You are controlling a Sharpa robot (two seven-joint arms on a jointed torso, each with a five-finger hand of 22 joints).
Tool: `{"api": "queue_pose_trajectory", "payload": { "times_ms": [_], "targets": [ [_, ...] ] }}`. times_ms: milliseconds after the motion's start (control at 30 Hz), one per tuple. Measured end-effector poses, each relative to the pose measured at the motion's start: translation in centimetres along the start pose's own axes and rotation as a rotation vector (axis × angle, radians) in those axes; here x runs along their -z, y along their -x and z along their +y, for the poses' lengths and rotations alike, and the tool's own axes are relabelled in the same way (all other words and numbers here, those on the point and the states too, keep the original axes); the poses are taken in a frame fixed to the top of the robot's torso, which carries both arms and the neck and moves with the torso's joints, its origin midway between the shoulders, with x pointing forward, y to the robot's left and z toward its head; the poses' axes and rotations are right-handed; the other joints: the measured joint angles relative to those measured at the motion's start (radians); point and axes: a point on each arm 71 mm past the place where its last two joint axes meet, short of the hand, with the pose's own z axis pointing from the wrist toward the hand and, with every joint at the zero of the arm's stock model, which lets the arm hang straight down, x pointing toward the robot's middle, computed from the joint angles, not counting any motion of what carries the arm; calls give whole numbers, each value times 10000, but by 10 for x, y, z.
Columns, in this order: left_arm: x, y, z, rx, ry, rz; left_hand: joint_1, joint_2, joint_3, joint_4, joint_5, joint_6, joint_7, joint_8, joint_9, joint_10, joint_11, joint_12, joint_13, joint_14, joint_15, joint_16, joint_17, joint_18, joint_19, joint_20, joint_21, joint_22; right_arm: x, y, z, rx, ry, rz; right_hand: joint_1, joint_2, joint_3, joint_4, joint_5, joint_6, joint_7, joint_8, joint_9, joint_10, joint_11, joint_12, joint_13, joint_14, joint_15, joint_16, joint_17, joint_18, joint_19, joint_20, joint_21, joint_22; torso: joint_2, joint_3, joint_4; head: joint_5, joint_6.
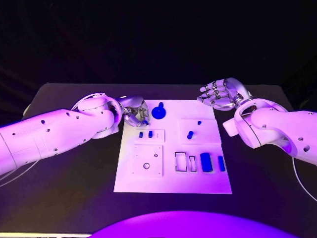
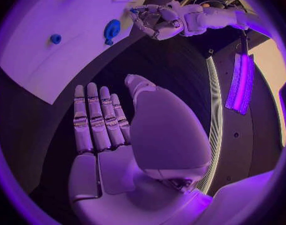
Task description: Assemble the parts on the task board
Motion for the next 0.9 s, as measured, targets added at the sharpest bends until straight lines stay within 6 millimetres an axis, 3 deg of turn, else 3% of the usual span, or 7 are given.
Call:
{"api": "queue_pose_trajectory", "payload": {
  "times_ms": [900],
  "targets": [
    [-2,-3,-6,179,-156,49,-5,-21,0,0,-12,-38,-1,-46,153,-1,1,-52,1,-1,0,0,55,0,-1,0,0,29,0,0,0,4,-5,2,0,0,0,0,0,0,0,0,-8,-4,-4,0,2,0,0,0,1,0,0,0,0,1,-3,0,1,-28,-6]
  ]
}}
